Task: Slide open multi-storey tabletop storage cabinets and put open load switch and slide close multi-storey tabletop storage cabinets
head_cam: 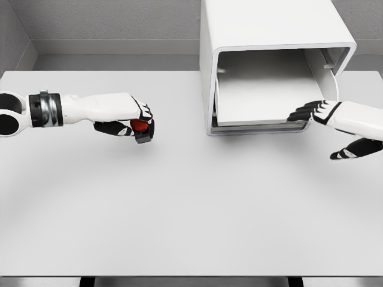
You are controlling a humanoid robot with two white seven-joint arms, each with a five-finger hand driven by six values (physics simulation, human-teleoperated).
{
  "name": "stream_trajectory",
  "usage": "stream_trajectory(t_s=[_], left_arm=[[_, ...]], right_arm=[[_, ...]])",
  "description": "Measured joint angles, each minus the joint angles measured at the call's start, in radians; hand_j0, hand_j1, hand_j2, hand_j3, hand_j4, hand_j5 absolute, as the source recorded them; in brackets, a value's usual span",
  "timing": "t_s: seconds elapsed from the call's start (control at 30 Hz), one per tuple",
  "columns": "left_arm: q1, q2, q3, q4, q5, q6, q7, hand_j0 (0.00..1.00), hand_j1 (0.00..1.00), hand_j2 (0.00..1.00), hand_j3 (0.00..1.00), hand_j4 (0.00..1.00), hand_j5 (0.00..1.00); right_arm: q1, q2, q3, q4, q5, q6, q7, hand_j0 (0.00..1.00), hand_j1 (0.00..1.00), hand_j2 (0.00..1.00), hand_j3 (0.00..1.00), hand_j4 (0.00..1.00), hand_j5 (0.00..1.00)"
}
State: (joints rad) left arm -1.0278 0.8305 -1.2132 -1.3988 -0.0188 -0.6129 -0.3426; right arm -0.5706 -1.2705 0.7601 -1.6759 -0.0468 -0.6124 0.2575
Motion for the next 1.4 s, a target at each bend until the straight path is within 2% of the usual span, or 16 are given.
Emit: stream_trajectory(t_s=[0.13, 0.33, 0.63, 1.03, 1.4], left_arm=[[0.0, 0.001, 0.0, 0.0, -0.001, 0.0, 0.0, 0.46, 0.46, 0.46, 0.46, 0.46, 0.46], [0.0, 0.001, 0.001, 0.001, -0.005, 0.0, 0.0, 0.46, 0.46, 0.46, 0.46, 0.46, 0.46], [-0.002, -0.01, 0.001, -0.003, -0.007, 0.0, 0.0, 0.46, 0.46, 0.46, 0.46, 0.46, 0.46], [0.0, -0.016, 0.0, -0.013, -0.007, 0.0, 0.0, 0.46, 0.46, 0.46, 0.46, 0.46, 0.46], [0.003, -0.015, 0.0, -0.014, -0.008, 0.0, 0.0, 0.46, 0.46, 0.46, 0.46, 0.46, 0.46]], right_arm=[[-0.011, 0.013, -0.028, -0.011, -0.016, 0.0, -0.002, 1.0, 1.0, 1.0, 1.0, 1.0, 1.0], [-0.012, 0.119, -0.033, -0.003, -0.015, 0.0, 0.034, 1.0, 1.0, 1.0, 1.0, 1.0, 1.0], [-0.005, 0.189, -0.034, 0.056, 0.017, 0.0, 0.05, 1.0, 1.0, 1.0, 1.0, 1.0, 1.0], [0.006, 0.217, -0.034, 0.124, 0.046, 0.0, 0.071, 1.0, 1.0, 1.0, 1.0, 1.0, 1.0], [0.043, 0.201, -0.038, 0.125, 0.052, 0.001, 0.068, 1.0, 1.0, 1.0, 1.0, 1.0, 1.0]])
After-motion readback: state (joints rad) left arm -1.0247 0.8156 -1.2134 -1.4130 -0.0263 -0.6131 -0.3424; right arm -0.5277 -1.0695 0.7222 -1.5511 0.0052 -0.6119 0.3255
